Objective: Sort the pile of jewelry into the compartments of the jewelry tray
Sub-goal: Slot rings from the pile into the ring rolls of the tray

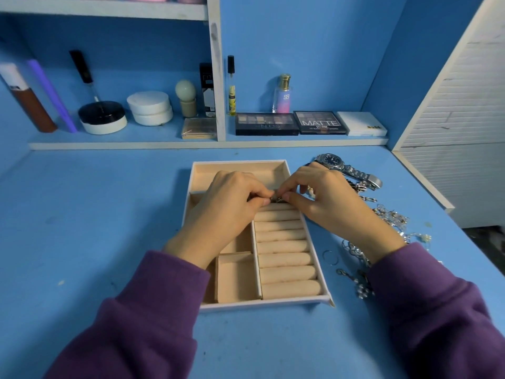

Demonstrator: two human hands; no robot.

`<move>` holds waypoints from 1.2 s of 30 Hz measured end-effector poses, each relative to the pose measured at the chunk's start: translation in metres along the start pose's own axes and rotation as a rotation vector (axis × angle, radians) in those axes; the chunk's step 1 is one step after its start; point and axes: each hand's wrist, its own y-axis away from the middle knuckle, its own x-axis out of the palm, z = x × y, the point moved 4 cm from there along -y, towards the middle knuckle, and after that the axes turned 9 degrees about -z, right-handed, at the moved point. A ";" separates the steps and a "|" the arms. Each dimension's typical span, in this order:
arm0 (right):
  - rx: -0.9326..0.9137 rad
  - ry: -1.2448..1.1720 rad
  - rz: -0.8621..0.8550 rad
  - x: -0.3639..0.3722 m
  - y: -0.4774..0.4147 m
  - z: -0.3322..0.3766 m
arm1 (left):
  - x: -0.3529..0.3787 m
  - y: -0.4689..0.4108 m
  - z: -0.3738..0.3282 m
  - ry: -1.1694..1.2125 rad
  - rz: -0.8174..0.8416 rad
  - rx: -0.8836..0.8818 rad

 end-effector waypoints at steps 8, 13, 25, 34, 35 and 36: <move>0.013 -0.021 -0.017 0.000 0.002 0.000 | -0.002 0.002 -0.001 0.004 0.003 0.035; 0.026 -0.056 -0.028 -0.003 0.004 0.001 | -0.002 0.003 0.000 -0.049 -0.037 0.060; 0.267 -0.309 -0.250 -0.040 0.022 -0.011 | -0.004 0.001 0.004 -0.120 -0.044 0.063; 0.271 -0.234 -0.253 -0.048 0.043 -0.020 | -0.002 0.002 -0.010 -0.115 -0.014 0.082; 0.270 -0.231 -0.254 -0.048 0.043 -0.021 | -0.002 0.002 -0.010 -0.116 -0.006 0.077; 0.268 -0.227 -0.255 -0.048 0.044 -0.021 | -0.002 0.002 -0.010 -0.113 0.002 0.073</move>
